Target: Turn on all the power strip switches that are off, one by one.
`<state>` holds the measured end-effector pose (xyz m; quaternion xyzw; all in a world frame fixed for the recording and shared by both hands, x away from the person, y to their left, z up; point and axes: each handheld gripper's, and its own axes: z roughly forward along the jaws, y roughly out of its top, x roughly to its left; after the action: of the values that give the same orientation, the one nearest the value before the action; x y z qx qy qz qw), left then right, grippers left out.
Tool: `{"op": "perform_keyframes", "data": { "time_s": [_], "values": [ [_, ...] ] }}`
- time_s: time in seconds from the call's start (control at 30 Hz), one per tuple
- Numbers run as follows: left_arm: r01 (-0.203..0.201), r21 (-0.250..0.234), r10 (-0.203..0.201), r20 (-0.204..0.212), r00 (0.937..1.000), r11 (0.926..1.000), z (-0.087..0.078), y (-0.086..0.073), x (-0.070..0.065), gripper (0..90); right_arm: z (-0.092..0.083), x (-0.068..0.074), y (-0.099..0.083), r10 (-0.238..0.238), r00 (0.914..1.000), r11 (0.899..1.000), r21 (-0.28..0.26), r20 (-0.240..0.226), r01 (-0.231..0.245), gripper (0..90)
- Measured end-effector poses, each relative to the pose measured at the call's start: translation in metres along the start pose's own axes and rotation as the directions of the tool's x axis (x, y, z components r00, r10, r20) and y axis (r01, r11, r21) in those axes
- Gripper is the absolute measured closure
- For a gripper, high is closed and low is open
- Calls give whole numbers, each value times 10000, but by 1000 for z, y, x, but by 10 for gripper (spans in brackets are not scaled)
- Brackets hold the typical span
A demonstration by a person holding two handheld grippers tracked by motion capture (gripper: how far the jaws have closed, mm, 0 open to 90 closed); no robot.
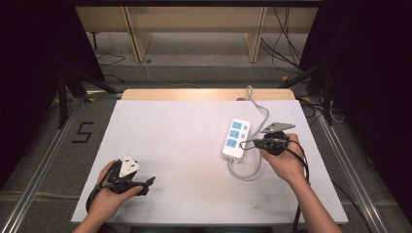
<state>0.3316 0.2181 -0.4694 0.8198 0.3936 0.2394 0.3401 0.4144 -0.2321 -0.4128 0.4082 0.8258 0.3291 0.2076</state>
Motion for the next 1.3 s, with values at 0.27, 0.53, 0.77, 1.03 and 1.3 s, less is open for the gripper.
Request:
{"op": "perform_keyframes", "data": {
  "time_s": [0.27,0.53,0.77,1.03,1.3],
  "values": [
    [12,2,-12,30,10000,10000,0,0,0,160,8,-2,11,-52,10000,9999,153,-6,52,900],
    [7,-13,-7,-10,10000,10000,0,0,0,160,15,-5,17,-21,10000,9995,316,-16,21,900],
    [-33,10,33,11,10000,10000,0,0,-1,160,19,-7,22,-3,10000,9990,451,18,3,900],
    [7,-27,-7,7,10000,10000,0,0,-1,160,24,-9,27,1,10000,9984,567,-11,-1,900],
    [-39,7,39,18,10000,10000,0,0,-1,160,33,-4,28,-82,9998,9968,796,-205,98,900]
  ]
}}
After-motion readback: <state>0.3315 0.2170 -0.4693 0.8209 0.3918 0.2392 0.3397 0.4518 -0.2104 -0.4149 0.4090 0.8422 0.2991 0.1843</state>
